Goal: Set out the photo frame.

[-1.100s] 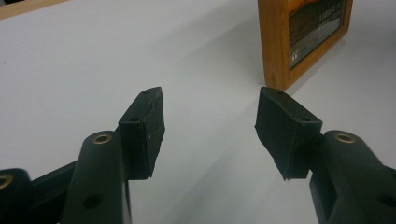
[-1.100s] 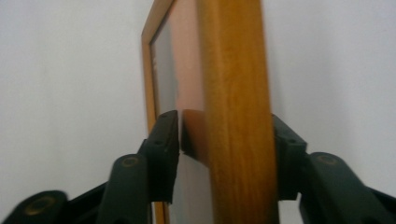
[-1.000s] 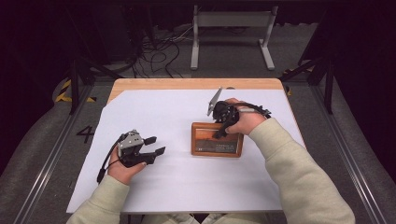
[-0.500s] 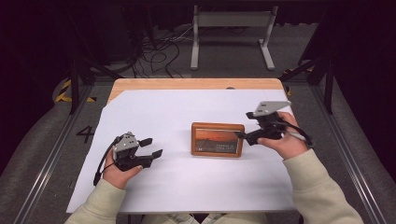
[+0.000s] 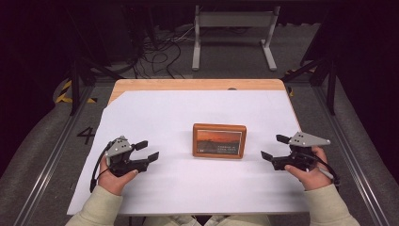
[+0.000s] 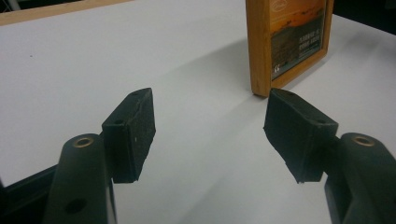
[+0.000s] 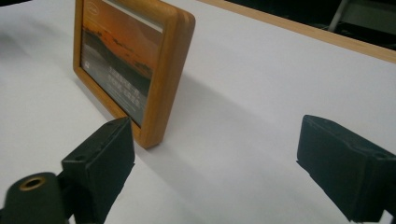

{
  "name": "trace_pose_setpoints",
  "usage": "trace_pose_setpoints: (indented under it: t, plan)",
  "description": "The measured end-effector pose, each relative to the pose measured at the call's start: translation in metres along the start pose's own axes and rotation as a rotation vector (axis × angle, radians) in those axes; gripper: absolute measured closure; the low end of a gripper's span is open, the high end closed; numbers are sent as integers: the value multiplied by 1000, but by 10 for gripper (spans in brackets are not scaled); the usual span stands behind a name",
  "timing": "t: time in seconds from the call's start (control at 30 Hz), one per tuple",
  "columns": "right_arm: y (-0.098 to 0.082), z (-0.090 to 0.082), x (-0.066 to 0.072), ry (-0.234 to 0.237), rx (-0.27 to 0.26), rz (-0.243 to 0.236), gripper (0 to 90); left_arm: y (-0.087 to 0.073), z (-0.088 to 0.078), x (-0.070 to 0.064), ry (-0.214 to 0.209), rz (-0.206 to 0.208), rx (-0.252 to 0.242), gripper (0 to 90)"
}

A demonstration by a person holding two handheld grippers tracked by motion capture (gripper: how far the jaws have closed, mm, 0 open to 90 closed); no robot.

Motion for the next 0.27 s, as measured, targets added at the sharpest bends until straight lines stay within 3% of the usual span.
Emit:
trace_pose_setpoints:
  t: [0.17,0.27]
  plan:
    - [-14,1,-3,-41,-41,0,107,0,1,0,-2,9,-1,339]
    - [-16,4,-3,-34,-47,5,107,0,1,0,-1,4,-10,337]
Point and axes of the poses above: each handheld gripper's, and its own axes: z roughly forward along the jaws, y roughly out of its top, x roughly to its left, the point moved 5 cm from there along z, roughly forward along the jaws
